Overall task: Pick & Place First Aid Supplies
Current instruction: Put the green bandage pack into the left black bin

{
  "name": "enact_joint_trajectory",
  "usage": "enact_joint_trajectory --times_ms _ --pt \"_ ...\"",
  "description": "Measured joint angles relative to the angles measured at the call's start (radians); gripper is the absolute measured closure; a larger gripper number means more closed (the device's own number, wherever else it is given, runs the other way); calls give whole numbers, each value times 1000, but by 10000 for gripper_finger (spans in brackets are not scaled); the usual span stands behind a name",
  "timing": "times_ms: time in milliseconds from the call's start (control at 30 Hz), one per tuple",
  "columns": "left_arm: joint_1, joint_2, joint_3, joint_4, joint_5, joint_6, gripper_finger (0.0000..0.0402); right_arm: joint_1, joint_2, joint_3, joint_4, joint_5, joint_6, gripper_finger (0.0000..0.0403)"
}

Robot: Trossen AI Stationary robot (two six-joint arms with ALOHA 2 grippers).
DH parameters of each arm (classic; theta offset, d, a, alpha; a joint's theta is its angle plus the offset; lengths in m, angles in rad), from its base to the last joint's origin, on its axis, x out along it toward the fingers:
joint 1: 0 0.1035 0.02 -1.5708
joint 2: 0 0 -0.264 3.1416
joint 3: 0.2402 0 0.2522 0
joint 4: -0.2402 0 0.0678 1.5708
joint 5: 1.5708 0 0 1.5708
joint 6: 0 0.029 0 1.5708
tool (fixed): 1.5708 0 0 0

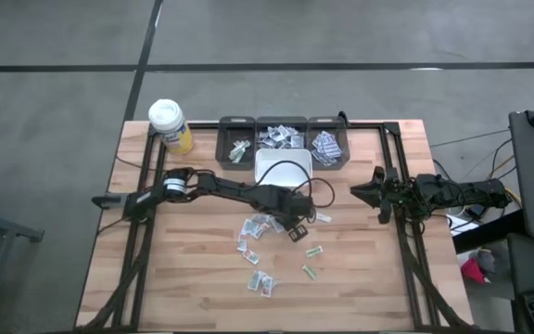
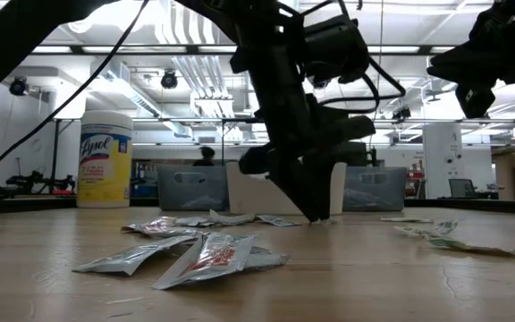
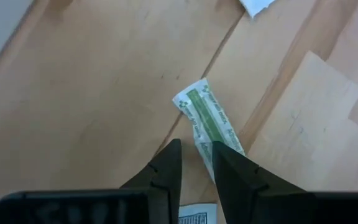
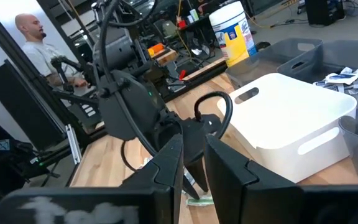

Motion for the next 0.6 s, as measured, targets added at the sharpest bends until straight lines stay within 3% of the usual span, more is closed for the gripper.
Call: enact_joint_trajectory --times_ms 433,600 --pt "-8 -7 -85 48 -56 -91 319 0 0 0 0 0 0 339" --pt "-15 -6 -86 44 -59 -85 358 0 0 0 0 0 0 339"
